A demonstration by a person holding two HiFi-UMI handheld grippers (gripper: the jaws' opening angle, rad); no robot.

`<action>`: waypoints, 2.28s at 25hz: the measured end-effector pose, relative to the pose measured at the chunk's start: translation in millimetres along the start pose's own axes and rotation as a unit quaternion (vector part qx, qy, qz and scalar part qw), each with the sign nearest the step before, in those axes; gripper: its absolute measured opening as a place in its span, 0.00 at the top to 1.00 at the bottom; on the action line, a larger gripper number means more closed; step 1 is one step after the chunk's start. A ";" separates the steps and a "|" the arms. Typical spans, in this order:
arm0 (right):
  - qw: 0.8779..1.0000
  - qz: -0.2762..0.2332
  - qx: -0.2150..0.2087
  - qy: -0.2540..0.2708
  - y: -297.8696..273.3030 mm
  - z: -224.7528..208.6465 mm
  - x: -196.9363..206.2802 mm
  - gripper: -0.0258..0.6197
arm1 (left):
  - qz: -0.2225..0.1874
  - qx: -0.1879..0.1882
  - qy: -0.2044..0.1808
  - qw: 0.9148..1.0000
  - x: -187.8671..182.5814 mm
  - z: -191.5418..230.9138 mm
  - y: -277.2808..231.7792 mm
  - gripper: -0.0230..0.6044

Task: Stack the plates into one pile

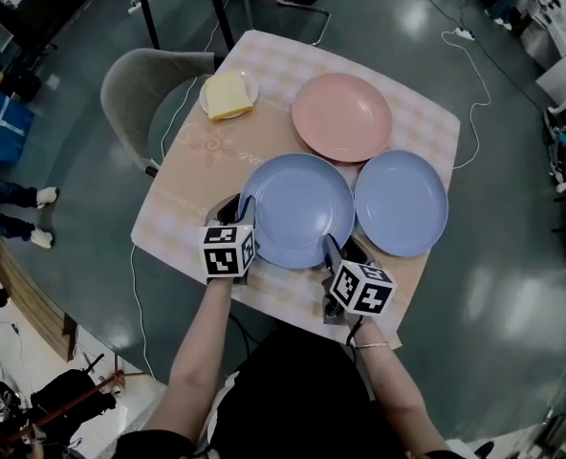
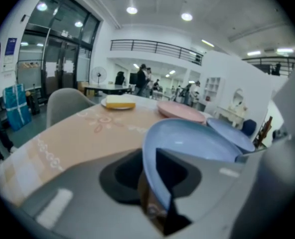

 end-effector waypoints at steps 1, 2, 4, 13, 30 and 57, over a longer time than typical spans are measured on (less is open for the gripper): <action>1.000 -0.001 0.002 0.001 -0.4 0.0 0.0 0.70 | 0.001 -0.005 0.001 1.000 1.0 0.4 0.9 0.83; 1.000 -0.002 0.003 0.002 -0.7 0.0 -0.1 0.71 | 0.001 -0.008 0.002 1.000 2.4 0.7 2.1 0.84; 1.000 -0.006 0.006 0.004 -0.4 0.4 -1.0 0.73 | 0.001 -0.015 0.003 1.000 5.9 0.3 6.2 0.86; 0.999 -0.012 0.002 0.030 7.5 12.3 5.0 0.75 | -0.018 -0.048 0.024 0.998 18.4 -1.5 44.9 0.86; 0.996 -0.078 -0.008 0.039 63.5 17.9 7.7 0.82 | -0.069 -0.064 0.030 0.995 12.8 -28.8 106.3 0.88; 0.984 -0.153 0.089 -0.006 149.0 -77.0 -22.9 0.82 | -0.096 0.060 -0.027 0.993 -41.1 -148.1 65.2 0.88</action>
Point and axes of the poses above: the fingertips, and each gripper's own axes: y backward along the fingers, z to its left, x out of its underside, the point moved 8 cm from there along y, backward along the fingers, and after that the axes turned 10 degrees about -y, right-handed, at the moved point
